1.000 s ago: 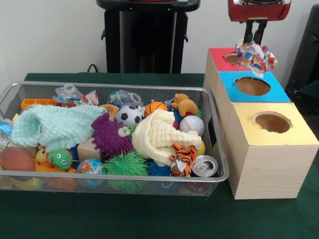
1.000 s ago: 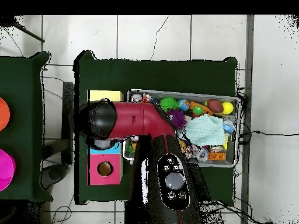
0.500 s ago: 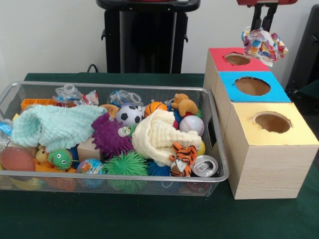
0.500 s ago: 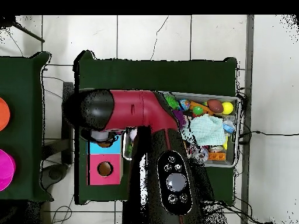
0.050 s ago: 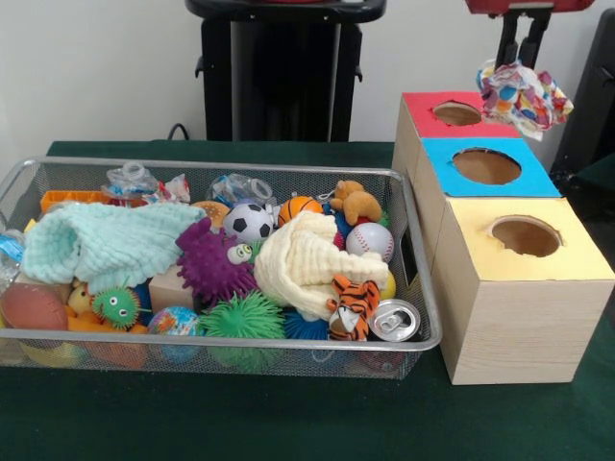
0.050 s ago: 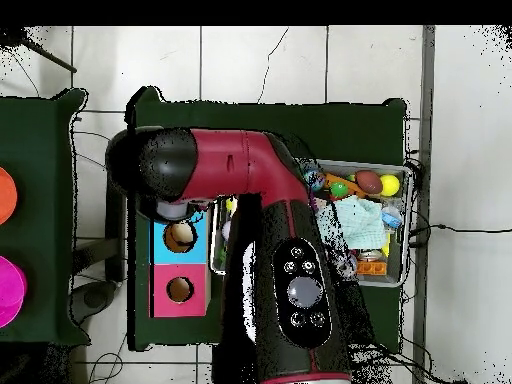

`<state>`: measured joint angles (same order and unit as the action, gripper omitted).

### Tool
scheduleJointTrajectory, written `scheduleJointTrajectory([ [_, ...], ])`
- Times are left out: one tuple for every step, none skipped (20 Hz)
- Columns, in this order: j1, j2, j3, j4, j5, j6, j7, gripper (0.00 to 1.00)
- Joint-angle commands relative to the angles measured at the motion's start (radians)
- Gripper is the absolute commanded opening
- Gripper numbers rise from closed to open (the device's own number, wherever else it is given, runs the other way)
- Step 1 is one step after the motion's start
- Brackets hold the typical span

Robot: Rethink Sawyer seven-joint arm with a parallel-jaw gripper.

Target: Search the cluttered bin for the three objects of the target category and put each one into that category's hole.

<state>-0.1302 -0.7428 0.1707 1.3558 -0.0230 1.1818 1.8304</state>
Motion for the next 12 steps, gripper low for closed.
scheduleJointTrajectory([
  [0.004, 0.115, 0.018, -0.081, -0.032, 0.035, 0.105, 0.00],
  [0.005, 0.121, 0.018, -0.085, -0.031, 0.032, 0.104, 0.00],
  [0.007, 0.129, 0.016, -0.092, -0.035, 0.026, 0.103, 0.00],
  [0.009, 0.133, 0.014, -0.096, -0.036, 0.024, 0.103, 0.00],
  [0.010, 0.139, 0.013, -0.099, -0.037, 0.019, 0.103, 0.00],
  [0.011, 0.148, 0.012, -0.105, -0.039, 0.009, 0.101, 0.00],
  [0.012, 0.155, 0.012, -0.108, -0.039, 0.004, 0.101, 0.00],
  [0.012, 0.162, 0.012, -0.110, -0.039, -0.002, 0.101, 0.00],
  [0.013, 0.165, 0.011, -0.109, -0.039, -0.012, 0.100, 0.00],
  [0.014, 0.169, 0.010, -0.108, -0.038, -0.017, 0.102, 0.00],
  [0.015, 0.173, 0.009, -0.109, -0.038, -0.022, 0.103, 0.00],
  [0.015, 0.178, 0.008, -0.111, -0.038, -0.027, 0.105, 0.00],
])
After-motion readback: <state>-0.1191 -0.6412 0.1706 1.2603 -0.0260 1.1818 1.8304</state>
